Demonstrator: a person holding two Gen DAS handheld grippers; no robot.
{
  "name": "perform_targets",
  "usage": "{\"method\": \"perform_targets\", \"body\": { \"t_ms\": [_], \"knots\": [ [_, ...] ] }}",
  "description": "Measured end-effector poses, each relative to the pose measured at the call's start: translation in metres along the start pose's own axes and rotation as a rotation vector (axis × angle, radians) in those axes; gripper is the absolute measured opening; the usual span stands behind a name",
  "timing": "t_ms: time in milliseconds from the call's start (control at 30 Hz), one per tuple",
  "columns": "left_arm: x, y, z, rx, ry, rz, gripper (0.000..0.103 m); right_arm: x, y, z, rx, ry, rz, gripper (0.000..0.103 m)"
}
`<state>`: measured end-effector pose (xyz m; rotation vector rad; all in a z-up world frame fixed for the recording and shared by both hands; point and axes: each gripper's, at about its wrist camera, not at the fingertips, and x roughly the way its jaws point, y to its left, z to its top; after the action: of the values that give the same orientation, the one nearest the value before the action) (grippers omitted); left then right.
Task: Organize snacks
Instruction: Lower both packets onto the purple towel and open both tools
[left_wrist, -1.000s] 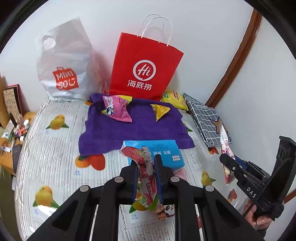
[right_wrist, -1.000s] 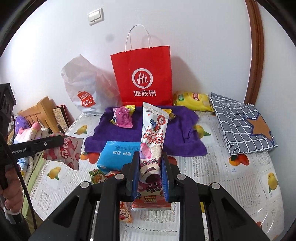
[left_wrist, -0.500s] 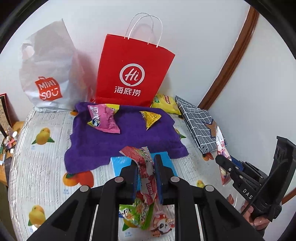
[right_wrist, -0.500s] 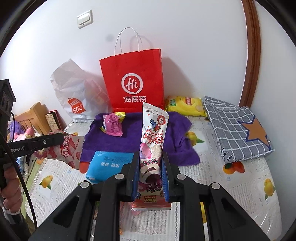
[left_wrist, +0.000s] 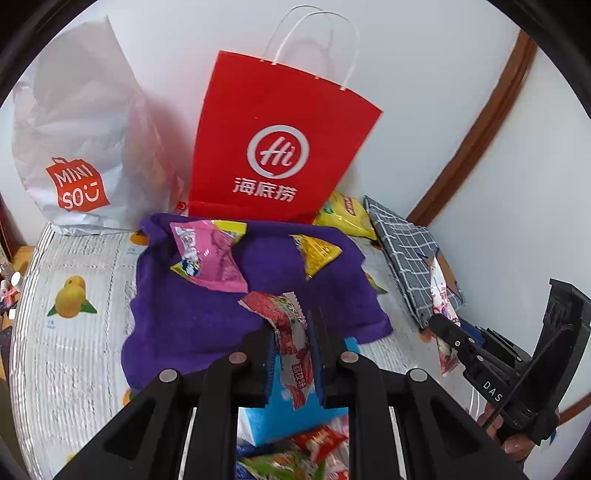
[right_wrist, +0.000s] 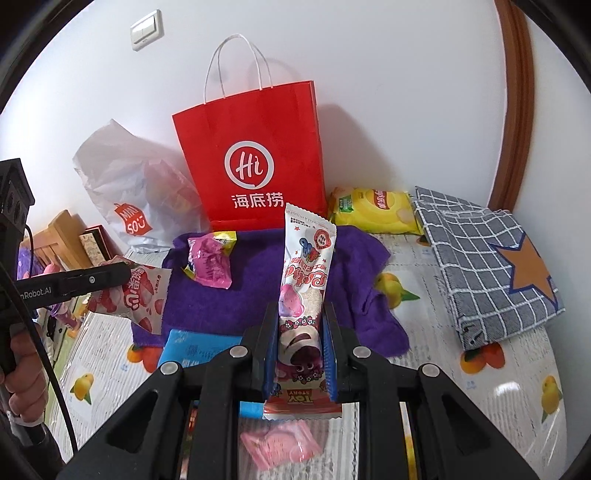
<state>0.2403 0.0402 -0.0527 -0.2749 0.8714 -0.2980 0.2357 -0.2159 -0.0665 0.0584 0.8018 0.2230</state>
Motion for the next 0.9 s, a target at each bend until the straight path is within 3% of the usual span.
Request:
{"method": "perform_targets", "body": {
  "t_ms": [467,900],
  "knots": [
    [0.051,0.051,0.032,-0.083,0.029,0.02,0.016,0.076,-0.014,0.029,0.002,0.049,0.003,0.021],
    [0.109,0.073,0.024,-0.097,0.126,0.029,0.016,0.149,-0.021,0.021,0.006,0.161,-0.027,0.021]
  ]
}}
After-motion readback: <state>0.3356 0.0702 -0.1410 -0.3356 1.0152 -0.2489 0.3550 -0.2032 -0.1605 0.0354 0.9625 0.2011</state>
